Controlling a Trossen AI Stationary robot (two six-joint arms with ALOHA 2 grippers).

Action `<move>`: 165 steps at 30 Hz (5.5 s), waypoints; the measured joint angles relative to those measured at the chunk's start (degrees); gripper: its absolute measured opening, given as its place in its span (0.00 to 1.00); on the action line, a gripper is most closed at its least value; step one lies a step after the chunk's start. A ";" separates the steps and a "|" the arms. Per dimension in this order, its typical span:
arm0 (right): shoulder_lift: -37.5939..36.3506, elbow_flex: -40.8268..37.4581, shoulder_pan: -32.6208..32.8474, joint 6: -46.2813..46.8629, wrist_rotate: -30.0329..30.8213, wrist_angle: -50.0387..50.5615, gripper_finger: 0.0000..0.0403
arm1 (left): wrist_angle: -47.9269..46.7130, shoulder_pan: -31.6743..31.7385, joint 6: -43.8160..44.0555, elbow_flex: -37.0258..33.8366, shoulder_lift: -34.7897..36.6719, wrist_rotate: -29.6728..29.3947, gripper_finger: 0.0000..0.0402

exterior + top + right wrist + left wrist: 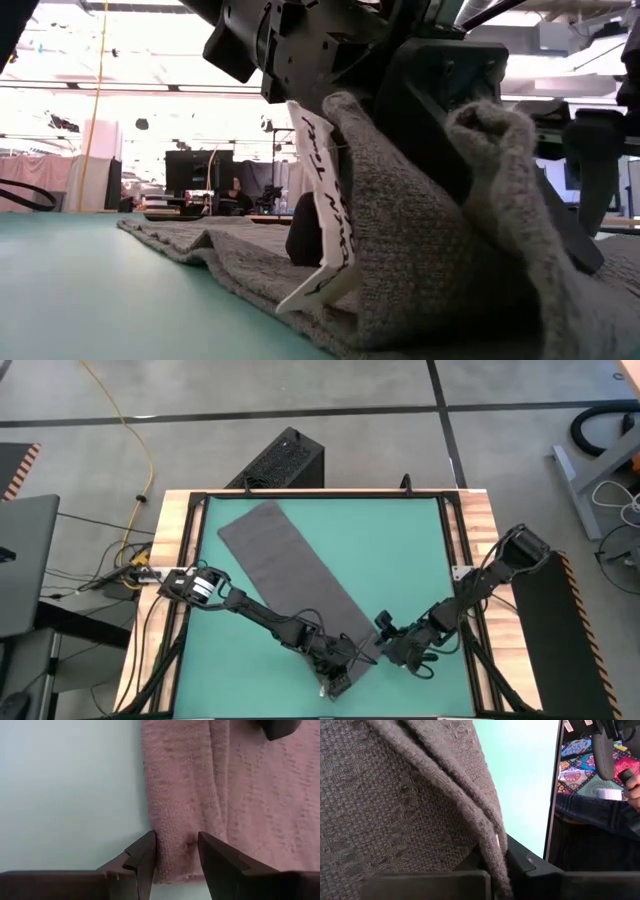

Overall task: Roll towel into tight, uniform cylinder
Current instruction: Roll the gray towel

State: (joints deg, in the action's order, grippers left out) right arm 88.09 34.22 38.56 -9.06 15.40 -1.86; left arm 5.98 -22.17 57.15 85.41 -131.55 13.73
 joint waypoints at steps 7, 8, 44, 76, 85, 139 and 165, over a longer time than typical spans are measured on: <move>2.82 0.24 -1.71 2.34 -1.81 1.23 0.31 | -0.72 0.33 -0.66 -0.05 0.82 0.94 0.13; 3.01 0.18 -2.02 2.56 -2.79 1.53 0.26 | -0.98 0.38 -1.21 -0.07 1.23 1.06 0.15; -2.55 -0.02 -19.35 12.78 -39.58 4.58 0.05 | -9.35 -4.28 -23.46 -0.07 16.00 -17.71 0.30; 0.10 3.05 -36.82 15.91 -57.88 9.49 0.05 | -5.97 -3.71 -19.97 -0.02 4.81 -15.73 0.30; 12.41 11.44 -37.96 12.44 -60.74 20.40 0.06 | -5.79 -5.03 -18.75 -0.02 4.81 -18.91 0.30; 13.93 15.17 -40.53 17.21 -58.84 24.91 0.06 | -4.43 -4.93 -15.78 2.58 4.74 -20.04 0.22; 11.47 15.17 -41.79 16.26 -59.91 29.53 0.31 | -17.86 -4.09 -20.57 2.62 5.29 -17.51 0.19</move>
State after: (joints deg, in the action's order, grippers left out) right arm 99.56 49.39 -3.22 7.20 -44.51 27.68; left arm -11.88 -26.26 36.57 88.03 -126.26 -3.78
